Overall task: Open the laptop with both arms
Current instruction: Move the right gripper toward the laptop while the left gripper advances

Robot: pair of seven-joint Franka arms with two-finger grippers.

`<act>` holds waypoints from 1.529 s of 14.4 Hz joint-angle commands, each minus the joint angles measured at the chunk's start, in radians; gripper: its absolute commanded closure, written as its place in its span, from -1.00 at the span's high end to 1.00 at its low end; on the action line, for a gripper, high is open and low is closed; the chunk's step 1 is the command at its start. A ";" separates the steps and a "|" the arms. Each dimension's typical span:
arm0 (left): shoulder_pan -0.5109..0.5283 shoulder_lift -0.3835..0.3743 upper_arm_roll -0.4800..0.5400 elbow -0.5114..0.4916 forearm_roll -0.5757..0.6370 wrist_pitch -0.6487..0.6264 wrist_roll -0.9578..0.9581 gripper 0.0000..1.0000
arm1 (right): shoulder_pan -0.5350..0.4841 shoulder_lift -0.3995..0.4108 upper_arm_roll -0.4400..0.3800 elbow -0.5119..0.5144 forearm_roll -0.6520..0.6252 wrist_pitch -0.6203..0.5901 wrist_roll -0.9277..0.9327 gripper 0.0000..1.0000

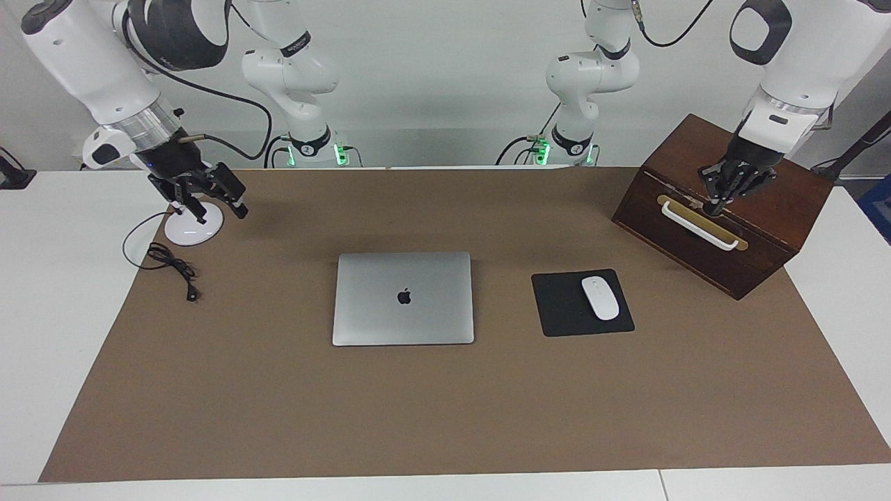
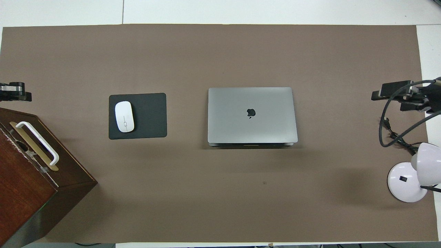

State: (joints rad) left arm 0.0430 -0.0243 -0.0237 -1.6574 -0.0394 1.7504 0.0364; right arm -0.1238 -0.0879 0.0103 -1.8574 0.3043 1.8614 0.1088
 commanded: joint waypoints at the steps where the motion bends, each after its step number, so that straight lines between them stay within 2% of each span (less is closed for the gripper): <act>1: 0.002 -0.005 -0.004 -0.019 0.018 0.027 -0.007 -1.00 | 0.007 -0.049 0.010 -0.098 0.039 0.084 0.034 1.00; 5: -0.014 -0.016 -0.009 -0.057 0.018 0.070 0.000 -1.00 | 0.065 -0.049 0.010 -0.108 0.044 0.119 0.158 1.00; 11: -0.104 -0.106 -0.010 -0.280 -0.029 0.274 0.000 -1.00 | 0.142 -0.084 0.010 -0.210 0.192 0.257 0.371 1.00; 14: -0.155 -0.160 -0.010 -0.402 -0.095 0.389 -0.003 -1.00 | 0.199 -0.093 0.010 -0.259 0.256 0.360 0.457 1.00; 18: -0.264 -0.267 -0.010 -0.652 -0.135 0.646 -0.016 -1.00 | 0.239 -0.082 0.010 -0.261 0.263 0.435 0.541 1.00; 19: -0.288 -0.291 -0.010 -0.707 -0.138 0.702 -0.023 -1.00 | 0.240 -0.081 0.010 -0.263 0.298 0.452 0.555 1.00; 22: -0.363 -0.339 -0.010 -0.804 -0.139 0.794 -0.039 -1.00 | 0.297 -0.081 0.010 -0.313 0.355 0.559 0.591 1.00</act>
State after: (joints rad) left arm -0.2709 -0.2839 -0.0475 -2.3604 -0.1613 2.4762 0.0053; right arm 0.1349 -0.1486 0.0193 -2.1089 0.6281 2.3331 0.6634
